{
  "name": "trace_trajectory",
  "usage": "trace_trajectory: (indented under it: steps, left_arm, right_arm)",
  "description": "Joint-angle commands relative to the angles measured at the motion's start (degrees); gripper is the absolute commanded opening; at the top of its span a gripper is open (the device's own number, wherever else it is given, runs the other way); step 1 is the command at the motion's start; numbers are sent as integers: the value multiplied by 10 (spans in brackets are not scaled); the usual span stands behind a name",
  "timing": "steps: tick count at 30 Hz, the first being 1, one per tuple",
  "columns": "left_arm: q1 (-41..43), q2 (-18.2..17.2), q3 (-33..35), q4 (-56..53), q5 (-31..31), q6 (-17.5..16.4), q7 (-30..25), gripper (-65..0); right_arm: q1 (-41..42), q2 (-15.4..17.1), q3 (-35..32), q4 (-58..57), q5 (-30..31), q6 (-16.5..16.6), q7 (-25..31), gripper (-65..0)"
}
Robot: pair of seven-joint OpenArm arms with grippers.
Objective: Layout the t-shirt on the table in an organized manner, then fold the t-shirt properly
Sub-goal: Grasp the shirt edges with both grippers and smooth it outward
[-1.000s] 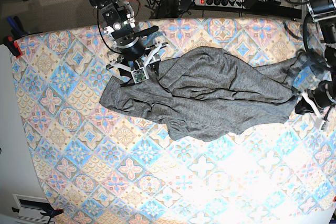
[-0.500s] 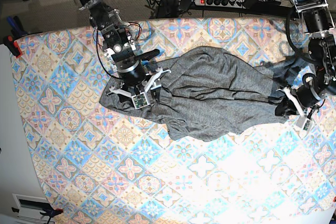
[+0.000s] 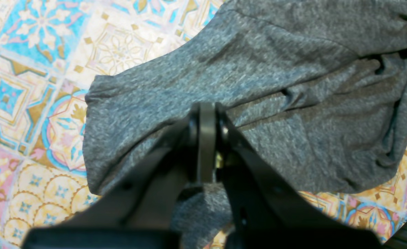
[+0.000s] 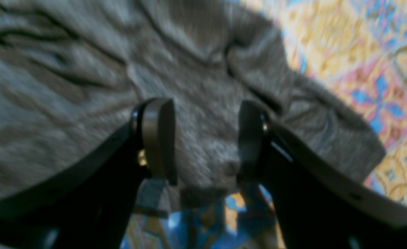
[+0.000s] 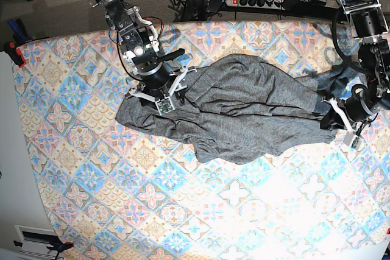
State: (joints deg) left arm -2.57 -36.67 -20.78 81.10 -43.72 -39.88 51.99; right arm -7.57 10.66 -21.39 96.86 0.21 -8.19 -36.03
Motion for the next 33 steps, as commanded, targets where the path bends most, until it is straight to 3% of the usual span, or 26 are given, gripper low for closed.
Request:
trace_trajectory:
  steps: [1, 13, 20, 33]
  left_arm:
    - [-11, -14, -5, 10, -11, -1, -10, -650]
    - [-11, -13, -2, 10, -11, -1, -10, -650]
    - [6, -13, -5, 10, -11, -1, -10, -650]
    - [21, -14, -5, 10, -11, -1, -11, -650]
  right_arm:
    - [7, 0, 1, 7, -2, -1, 13, -357]
    - [8, 0, -86, 3, -2, -1, 13, -357]
    - [8, 0, -84, -42, -2, -1, 13, -357]
    - [9, 0, -45, 37, -2, -2, 12, -357]
